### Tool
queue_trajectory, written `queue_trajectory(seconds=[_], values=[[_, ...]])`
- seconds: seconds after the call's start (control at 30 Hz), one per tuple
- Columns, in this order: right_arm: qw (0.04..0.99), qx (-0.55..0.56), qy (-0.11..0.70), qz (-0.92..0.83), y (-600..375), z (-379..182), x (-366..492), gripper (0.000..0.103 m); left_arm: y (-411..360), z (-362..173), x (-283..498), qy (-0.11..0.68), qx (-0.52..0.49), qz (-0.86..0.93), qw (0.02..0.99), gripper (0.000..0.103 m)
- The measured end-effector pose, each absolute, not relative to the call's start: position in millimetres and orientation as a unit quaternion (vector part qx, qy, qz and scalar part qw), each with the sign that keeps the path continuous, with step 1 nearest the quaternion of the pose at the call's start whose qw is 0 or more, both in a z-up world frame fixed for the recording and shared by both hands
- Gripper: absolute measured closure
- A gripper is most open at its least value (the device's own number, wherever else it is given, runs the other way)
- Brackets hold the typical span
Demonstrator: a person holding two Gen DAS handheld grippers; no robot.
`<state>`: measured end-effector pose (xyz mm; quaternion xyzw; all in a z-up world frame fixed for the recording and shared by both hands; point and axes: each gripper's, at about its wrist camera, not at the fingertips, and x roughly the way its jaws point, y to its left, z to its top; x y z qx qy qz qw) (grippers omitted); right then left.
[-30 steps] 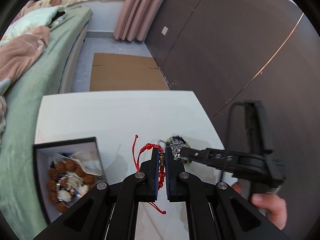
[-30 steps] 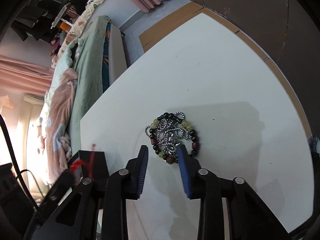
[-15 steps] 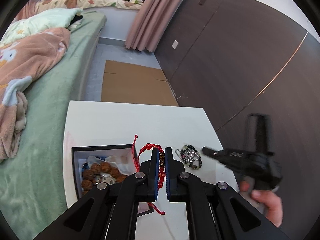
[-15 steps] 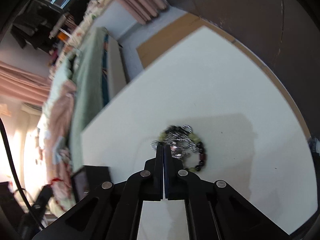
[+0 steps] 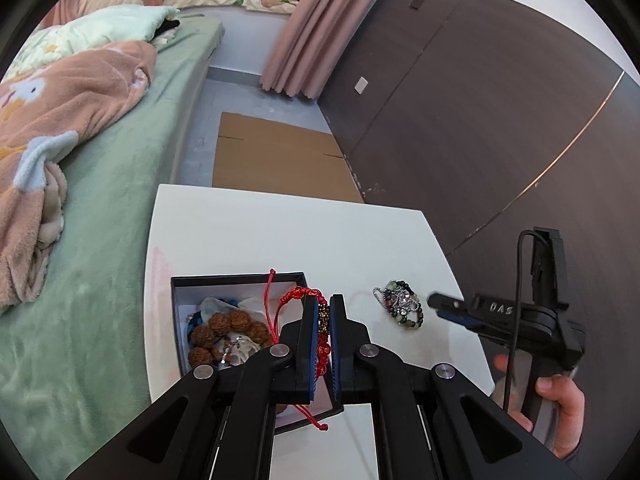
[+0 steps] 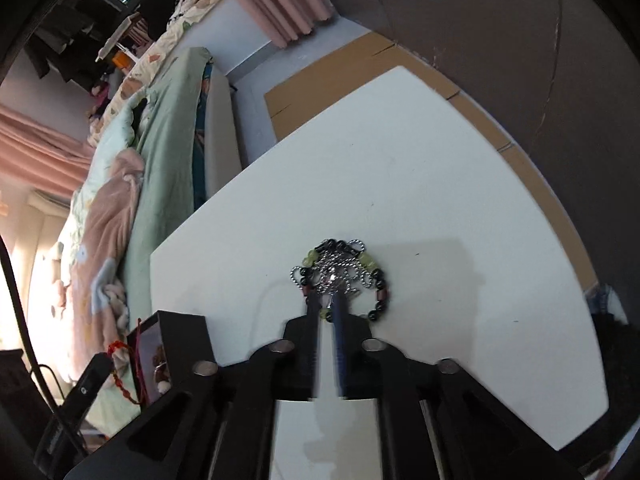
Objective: Organize jewelry
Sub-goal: 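Carry the red bracelet to the box with the left tool while the right tool grasps the beaded chain bracelet, then open the left tool over the box to drop the red bracelet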
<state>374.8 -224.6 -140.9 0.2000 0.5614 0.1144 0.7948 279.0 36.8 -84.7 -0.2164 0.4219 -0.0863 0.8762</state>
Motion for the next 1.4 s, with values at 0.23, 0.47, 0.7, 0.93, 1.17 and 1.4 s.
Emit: queue_trajectory(seconds=[0.23, 0.47, 0.7, 0.93, 1.17, 1.4], values=[[0.802, 0.198, 0.551, 0.117, -219, -147, 382, 0.036, 47, -92, 282, 0.426, -0.22, -0.078, 0.874, 0.098], [0.791, 0.146, 0.585, 0.099, -196, -168, 395, 0.074, 49, -107, 295, 0.444, -0.239, -0.089, 0.859, 0.098], [0.806, 0.084, 0.583, 0.064, -184, -168, 401, 0.074, 53, -113, 297, 0.451, -0.254, -0.083, 0.852, 0.064], [0.81, 0.089, 0.576, 0.071, -187, -163, 398, 0.087, 61, -112, 289, 0.447, -0.261, -0.075, 0.852, 0.023], [0.821, 0.145, 0.543, 0.103, -198, -133, 381, 0.088, 62, -108, 279, 0.444, -0.265, -0.078, 0.852, 0.023], [0.849, 0.178, 0.481, 0.128, -209, -77, 347, 0.088, 70, -99, 268, 0.436, -0.267, -0.078, 0.856, 0.023]])
